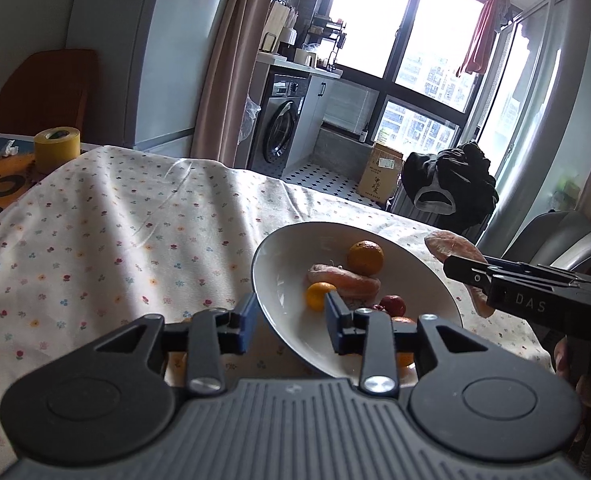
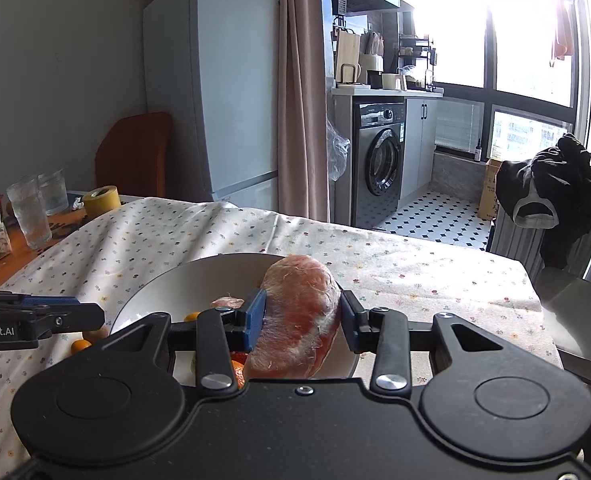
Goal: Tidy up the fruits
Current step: 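Carry pomelo and kiwi into the bowl and open both grippers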
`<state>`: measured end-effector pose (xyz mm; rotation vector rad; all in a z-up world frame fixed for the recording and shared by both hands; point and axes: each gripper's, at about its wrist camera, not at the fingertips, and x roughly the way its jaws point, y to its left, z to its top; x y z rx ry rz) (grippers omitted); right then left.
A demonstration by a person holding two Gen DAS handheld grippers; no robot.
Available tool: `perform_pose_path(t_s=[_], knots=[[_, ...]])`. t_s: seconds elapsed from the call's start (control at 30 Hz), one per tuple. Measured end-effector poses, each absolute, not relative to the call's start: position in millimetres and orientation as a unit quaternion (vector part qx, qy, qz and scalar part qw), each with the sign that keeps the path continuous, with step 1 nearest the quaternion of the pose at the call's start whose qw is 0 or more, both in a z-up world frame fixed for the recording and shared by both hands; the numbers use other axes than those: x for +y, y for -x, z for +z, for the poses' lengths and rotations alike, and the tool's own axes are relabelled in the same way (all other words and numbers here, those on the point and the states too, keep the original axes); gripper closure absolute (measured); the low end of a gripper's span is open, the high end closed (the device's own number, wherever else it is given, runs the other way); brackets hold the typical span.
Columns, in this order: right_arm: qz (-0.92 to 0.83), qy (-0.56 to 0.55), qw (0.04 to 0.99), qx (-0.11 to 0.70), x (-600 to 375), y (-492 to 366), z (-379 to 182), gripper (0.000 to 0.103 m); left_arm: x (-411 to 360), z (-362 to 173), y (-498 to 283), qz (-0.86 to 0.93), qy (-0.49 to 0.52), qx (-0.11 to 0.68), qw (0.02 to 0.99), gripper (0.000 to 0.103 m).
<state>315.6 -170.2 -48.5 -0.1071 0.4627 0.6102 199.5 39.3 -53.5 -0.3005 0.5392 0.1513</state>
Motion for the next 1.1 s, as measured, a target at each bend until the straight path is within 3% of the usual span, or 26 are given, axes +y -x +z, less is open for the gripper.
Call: perform_pose_path(t_s=[0.17,0.27,0.43,0.67,1.1], knots=[[0.291,0.043,0.928,0.228,-165,-323,-48,0.062,54,-56,-189,0.093,0.156,0.265,0.947,0.062],[0.286,0.037,0.931,0.225,-167,-322,-48,0.051,60,-56,-184,0.102,0.160,0.264,0.946,0.059],[0.292,0.031,0.930,0.222,-171,-312,-46,0.041,70,-60,-173,0.112,0.172,0.261,0.943,0.044],[0.305,0.017,0.925,0.225,-173,-296,-44,0.030,78,-60,-161,0.123,0.177,0.258,0.942,0.032],[0.336,0.003,0.911,0.240,-164,-262,-44,0.025,87,-59,-133,0.128,0.181,0.246,0.944,0.030]])
